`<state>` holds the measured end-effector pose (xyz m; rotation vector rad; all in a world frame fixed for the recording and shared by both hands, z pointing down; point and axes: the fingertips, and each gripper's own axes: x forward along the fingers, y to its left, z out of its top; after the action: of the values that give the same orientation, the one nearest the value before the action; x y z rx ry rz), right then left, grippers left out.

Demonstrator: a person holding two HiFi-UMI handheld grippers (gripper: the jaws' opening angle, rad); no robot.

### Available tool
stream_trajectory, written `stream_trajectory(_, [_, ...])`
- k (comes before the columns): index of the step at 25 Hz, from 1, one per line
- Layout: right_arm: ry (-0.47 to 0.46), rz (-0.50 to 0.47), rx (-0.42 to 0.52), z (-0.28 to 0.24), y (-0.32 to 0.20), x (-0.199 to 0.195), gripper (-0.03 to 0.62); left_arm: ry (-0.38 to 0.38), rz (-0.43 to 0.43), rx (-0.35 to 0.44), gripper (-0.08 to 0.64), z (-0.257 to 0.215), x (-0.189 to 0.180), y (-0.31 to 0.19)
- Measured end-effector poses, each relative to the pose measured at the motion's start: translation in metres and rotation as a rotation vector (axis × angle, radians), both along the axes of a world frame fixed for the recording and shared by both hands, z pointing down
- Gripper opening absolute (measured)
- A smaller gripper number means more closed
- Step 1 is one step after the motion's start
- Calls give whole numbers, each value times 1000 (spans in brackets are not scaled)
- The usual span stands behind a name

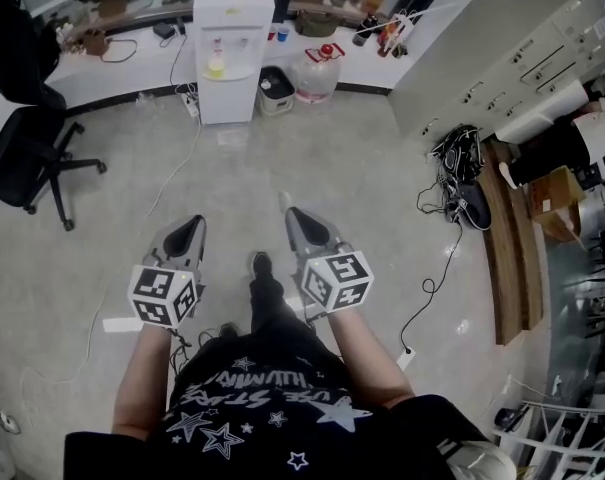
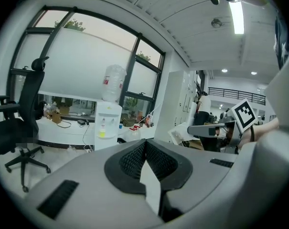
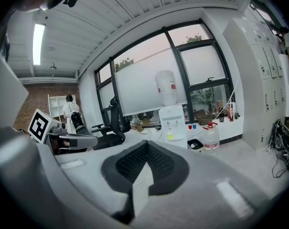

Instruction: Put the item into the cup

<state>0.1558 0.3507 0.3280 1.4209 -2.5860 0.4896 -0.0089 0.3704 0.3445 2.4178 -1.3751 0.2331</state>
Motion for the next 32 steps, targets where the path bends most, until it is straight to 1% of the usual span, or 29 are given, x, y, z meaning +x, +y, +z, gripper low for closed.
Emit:
stream_trajectory(4, [-11, -13, -13, 3, -48, 10, -2, 5, -22, -17, 8, 2, 8, -46])
stream_trajectory(10, [-15, -36, -27, 5, -114, 28, 0, 3, -48, -19, 8, 0, 24, -109])
stream_trajectory(17, [-21, -69, -43, 8, -181, 45, -2, 6, -91, -49, 8, 7, 39, -169])
stream_trajectory(23, [-28, -96, -55, 18, -225, 59, -2, -8, -114, -67, 8, 16, 53, -212])
stream_trajectory(27, [-30, -112, -62, 26, -249, 70, 0, 0, -127, -75, 8, 22, 64, -235])
stream_trajectory(32, [-26, -125, -81, 35, -264, 78, 0, -6, -140, -79, 8, 24, 69, -248])
